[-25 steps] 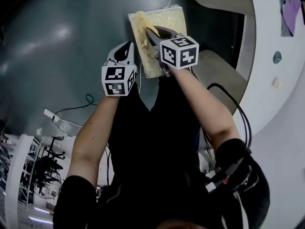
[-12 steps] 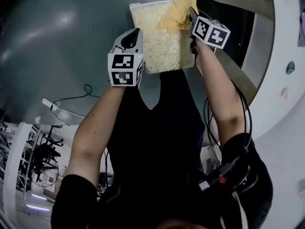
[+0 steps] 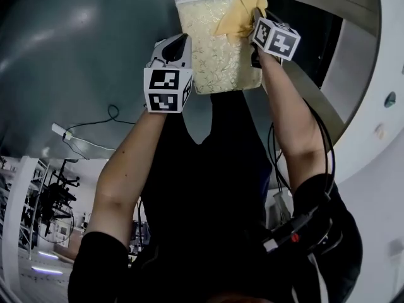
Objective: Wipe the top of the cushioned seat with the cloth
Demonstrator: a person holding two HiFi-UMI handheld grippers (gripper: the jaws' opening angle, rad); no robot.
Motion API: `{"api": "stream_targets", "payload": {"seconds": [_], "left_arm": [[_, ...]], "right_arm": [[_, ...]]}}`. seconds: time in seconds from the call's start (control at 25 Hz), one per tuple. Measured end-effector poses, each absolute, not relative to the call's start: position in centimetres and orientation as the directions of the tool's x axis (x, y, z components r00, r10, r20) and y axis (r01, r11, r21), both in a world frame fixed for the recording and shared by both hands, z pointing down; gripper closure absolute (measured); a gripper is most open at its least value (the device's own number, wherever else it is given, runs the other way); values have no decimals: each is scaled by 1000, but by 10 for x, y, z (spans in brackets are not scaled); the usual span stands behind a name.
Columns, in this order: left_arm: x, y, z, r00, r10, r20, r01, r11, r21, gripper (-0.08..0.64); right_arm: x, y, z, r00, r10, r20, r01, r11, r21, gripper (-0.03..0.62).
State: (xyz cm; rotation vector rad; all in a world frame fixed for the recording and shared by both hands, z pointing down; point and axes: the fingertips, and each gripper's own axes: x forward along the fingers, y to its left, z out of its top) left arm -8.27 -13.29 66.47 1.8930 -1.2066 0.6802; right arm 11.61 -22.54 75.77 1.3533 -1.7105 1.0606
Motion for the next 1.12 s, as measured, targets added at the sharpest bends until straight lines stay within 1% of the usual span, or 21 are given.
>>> {"api": "stream_targets", "payload": {"seconds": [0.24, 0.36, 0.76, 0.92, 1.12], "left_arm": [[-100, -134, 666, 396, -504, 767, -918, -236, 319, 555], [-107, -132, 669, 392, -503, 770, -920, -215, 328, 555], [-126, -122, 669, 390, -514, 764, -920, -190, 342, 555], [-141, -116, 666, 379, -523, 763, -925, -182, 334, 555], [-166, -110, 660, 346, -544, 764, -936, -150, 317, 555]], "right_arm": [[107, -223, 755, -125, -429, 895, -987, 150, -66, 537], [92, -219, 753, -109, -449, 887, -980, 196, -22, 535], [19, -204, 750, -151, -431, 889, -941, 338, 4, 535], [-7, -199, 751, -165, -431, 887, -931, 365, 4, 535], [-52, -190, 751, -215, -416, 884, -888, 461, 1, 535]]}}
